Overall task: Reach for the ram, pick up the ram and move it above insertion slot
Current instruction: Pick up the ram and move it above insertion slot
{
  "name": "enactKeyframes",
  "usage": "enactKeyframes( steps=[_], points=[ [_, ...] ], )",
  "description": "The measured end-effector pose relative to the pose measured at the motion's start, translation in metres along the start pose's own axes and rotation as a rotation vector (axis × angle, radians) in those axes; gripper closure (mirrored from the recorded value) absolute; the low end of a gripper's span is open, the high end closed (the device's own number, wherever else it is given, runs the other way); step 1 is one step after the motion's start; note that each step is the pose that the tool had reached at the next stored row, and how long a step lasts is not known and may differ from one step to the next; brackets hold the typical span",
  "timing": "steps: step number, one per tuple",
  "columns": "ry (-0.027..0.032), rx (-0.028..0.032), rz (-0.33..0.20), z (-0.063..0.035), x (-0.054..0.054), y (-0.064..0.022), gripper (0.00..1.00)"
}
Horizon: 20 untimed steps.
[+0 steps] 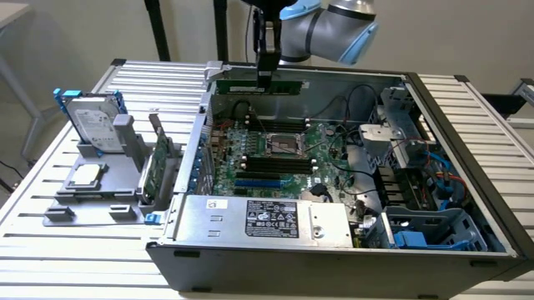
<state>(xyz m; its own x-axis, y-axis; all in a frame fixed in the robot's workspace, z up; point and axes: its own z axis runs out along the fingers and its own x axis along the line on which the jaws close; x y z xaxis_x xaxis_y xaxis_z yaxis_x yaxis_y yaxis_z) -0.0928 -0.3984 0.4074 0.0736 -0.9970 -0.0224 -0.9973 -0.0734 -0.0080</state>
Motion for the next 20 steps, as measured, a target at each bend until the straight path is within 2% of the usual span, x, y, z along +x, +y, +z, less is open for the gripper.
enactKeyframes(
  steps=[12,20],
  points=[
    [0.0002,0.0012,0.051,0.0018,-0.003,-0.0120,0.87],
    [-0.0031,0.0022,0.069,0.0023,-0.006,-0.0178,0.87]
  ],
)
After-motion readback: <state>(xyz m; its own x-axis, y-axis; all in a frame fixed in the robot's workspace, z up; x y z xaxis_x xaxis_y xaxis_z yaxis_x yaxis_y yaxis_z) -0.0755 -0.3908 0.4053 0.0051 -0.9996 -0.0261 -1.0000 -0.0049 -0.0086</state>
